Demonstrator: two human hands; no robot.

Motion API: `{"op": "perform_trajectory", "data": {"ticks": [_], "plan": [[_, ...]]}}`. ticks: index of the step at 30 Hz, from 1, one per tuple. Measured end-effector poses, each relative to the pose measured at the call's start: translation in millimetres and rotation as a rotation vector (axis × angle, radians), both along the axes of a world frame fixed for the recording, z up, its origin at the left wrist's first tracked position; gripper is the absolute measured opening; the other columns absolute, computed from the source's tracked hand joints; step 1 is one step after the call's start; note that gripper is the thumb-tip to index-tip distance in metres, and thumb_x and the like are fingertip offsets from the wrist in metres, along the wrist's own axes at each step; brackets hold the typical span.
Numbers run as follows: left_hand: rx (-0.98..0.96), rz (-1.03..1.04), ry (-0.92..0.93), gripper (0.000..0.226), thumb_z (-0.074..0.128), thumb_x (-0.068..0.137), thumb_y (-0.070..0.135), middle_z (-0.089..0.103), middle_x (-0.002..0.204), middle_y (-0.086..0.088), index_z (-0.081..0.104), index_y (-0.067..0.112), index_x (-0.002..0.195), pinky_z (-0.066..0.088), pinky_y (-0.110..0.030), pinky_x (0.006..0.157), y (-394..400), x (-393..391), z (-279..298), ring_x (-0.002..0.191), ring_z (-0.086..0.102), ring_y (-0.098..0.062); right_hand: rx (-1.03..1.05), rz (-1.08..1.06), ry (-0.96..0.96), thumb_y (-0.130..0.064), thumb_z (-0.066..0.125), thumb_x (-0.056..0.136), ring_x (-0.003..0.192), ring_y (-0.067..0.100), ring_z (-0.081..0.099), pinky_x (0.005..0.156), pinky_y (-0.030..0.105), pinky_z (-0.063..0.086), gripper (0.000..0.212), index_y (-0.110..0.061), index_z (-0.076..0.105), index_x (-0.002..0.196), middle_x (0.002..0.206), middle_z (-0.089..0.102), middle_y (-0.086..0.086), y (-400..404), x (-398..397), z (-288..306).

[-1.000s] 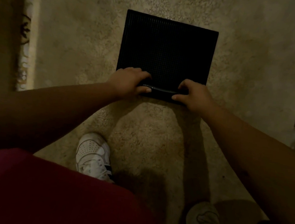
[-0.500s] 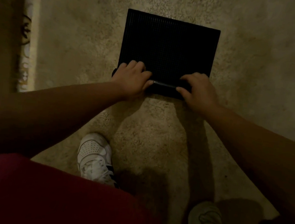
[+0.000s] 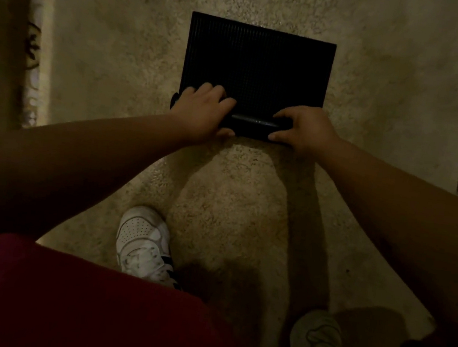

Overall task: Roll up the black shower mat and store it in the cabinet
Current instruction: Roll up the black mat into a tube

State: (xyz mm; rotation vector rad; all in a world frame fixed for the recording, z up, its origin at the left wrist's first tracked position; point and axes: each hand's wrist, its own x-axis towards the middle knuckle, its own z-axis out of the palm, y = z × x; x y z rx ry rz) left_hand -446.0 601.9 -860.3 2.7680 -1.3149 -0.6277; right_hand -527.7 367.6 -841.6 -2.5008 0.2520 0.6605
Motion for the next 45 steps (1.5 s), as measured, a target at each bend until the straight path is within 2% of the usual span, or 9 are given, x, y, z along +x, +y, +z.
{"op": "perform_trajectory", "data": {"ticks": [8,15,19,23,30,36,39,42,45], "plan": [[-0.039,0.05,0.217,0.055,0.052,0.089,0.054,0.053,0.118,-0.011,0.055,0.018,0.13,0.043,-0.044,0.088,16,-20,7,0.109,0.048,-0.031,0.152,0.064,0.332,-0.046,0.074,0.075,0.122,0.022,0.051,0.091,0.022,0.034,0.057,-0.02,0.063,0.125,0.133,0.059,0.005,-7,0,-6],[-0.139,0.138,0.389,0.048,0.065,0.085,0.046,0.056,0.111,-0.013,0.055,0.014,0.118,0.038,-0.034,0.08,15,-9,4,0.105,0.05,-0.029,-0.225,0.185,-0.214,-0.058,0.066,0.075,0.112,0.028,0.05,0.092,0.041,0.041,0.073,-0.014,0.053,0.132,0.124,0.058,0.008,22,-65,-8],[-0.114,0.109,0.298,0.053,0.06,0.085,0.051,0.052,0.12,-0.013,0.055,0.015,0.124,0.043,-0.043,0.088,15,-10,3,0.111,0.045,-0.031,-0.183,0.15,-0.191,-0.049,0.067,0.079,0.107,0.026,0.053,0.089,0.041,0.044,0.059,-0.017,0.058,0.127,0.117,0.061,0.006,19,-48,-11],[-0.163,0.098,0.116,0.058,0.054,0.087,0.051,0.049,0.127,-0.012,0.048,0.019,0.135,0.041,-0.048,0.087,8,-18,9,0.114,0.044,-0.034,-0.06,0.153,0.01,-0.05,0.07,0.076,0.1,0.024,0.056,0.082,0.034,0.046,0.057,-0.02,0.063,0.124,0.107,0.061,0.004,4,-18,-7],[-0.124,0.178,0.146,0.05,0.058,0.086,0.051,0.054,0.121,-0.008,0.055,0.022,0.126,0.04,-0.046,0.086,-13,-17,16,0.113,0.048,-0.03,0.064,0.007,0.286,-0.05,0.08,0.066,0.114,0.022,0.055,0.084,0.022,0.037,0.07,-0.019,0.062,0.126,0.125,0.062,0.006,-7,19,-9],[-0.192,0.198,0.29,0.048,0.062,0.087,0.046,0.059,0.119,-0.011,0.06,0.018,0.125,0.045,-0.04,0.089,-16,2,13,0.111,0.053,-0.03,-0.188,-0.116,-0.296,-0.054,0.068,0.075,0.118,0.025,0.047,0.099,0.036,0.033,0.069,-0.017,0.053,0.132,0.127,0.054,0.005,17,-47,-6],[-0.204,0.204,0.337,0.046,0.062,0.087,0.045,0.061,0.118,-0.011,0.062,0.017,0.123,0.041,-0.033,0.082,-18,11,13,0.107,0.057,-0.028,-0.377,0.07,-0.277,-0.055,0.065,0.074,0.125,0.03,0.041,0.108,0.048,0.026,0.081,-0.015,0.04,0.14,0.134,0.048,0.009,23,-64,-12],[-0.201,0.195,0.28,0.042,0.055,0.091,0.048,0.066,0.115,-0.008,0.064,0.021,0.12,0.047,-0.035,0.082,-19,16,13,0.104,0.06,-0.026,-0.297,0.091,-0.271,-0.042,0.068,0.079,0.115,0.032,0.05,0.098,0.044,0.035,0.066,-0.013,0.05,0.136,0.127,0.057,0.01,3,-38,-7],[-0.211,0.114,0.146,0.04,0.044,0.096,0.045,0.067,0.113,-0.01,0.06,0.021,0.124,0.05,-0.041,0.079,-16,12,14,0.101,0.062,-0.032,-0.181,0.123,-0.051,-0.043,0.074,0.075,0.112,0.031,0.054,0.092,0.039,0.043,0.069,-0.016,0.053,0.135,0.124,0.06,0.011,-15,-5,2]]}}
